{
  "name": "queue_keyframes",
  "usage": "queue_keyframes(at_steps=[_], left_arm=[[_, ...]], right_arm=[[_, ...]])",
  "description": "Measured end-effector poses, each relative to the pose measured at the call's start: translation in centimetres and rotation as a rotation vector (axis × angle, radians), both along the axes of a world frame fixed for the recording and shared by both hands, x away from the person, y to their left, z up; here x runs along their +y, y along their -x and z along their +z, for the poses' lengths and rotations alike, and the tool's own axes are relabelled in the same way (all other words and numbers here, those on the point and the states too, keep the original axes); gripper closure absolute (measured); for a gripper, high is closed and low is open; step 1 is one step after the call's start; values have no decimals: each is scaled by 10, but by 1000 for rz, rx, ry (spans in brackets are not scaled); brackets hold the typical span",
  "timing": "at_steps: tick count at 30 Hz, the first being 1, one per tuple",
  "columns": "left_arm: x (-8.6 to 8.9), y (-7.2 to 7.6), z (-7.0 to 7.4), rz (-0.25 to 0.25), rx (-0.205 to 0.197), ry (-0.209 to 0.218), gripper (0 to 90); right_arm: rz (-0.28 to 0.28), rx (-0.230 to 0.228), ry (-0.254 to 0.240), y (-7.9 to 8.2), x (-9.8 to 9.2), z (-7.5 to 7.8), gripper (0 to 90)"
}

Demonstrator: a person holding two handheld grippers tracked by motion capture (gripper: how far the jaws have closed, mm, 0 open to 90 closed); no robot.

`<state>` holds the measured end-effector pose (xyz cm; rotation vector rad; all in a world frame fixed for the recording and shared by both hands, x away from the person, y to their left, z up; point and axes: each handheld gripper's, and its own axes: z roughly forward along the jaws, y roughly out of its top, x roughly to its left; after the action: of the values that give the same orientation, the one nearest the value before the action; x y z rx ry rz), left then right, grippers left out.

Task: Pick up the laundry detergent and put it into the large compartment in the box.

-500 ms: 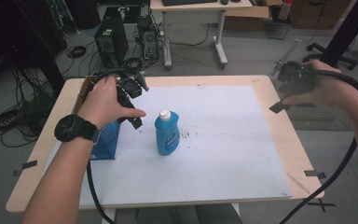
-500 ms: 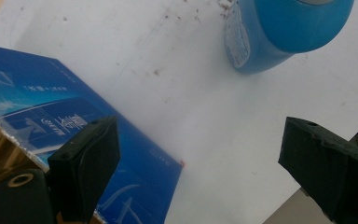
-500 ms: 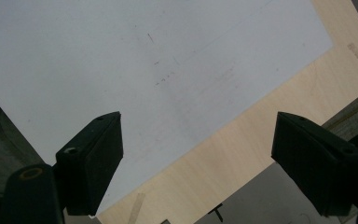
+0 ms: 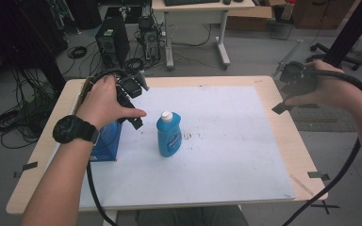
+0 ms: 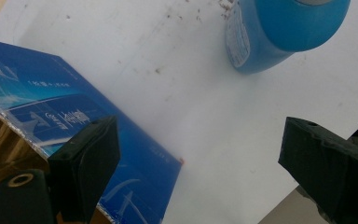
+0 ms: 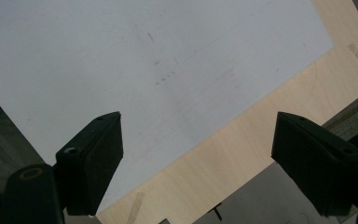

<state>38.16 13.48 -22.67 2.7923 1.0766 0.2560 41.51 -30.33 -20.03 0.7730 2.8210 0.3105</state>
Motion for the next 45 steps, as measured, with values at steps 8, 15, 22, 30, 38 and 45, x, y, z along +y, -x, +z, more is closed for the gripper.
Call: queue_keyframes(at_steps=[8,15,22,30,38,45], left_arm=[[1,-1,3,18,3,1,128],[-3,3,12,35,-1,6,128],[-7,3,18,61,2,14,128],[-15,2,23,94,22,46,116],[-25,1,25,111,40,54,109],[-35,-1,25,105,46,44,108]], right_arm=[[4,1,2,-1,2,-1,165],[9,-3,-3,0,2,1,165],[10,-6,-5,1,1,2,165],[12,-6,-8,2,1,2,164],[10,-8,-12,3,-1,3,164],[8,-8,-14,3,-2,4,164]])
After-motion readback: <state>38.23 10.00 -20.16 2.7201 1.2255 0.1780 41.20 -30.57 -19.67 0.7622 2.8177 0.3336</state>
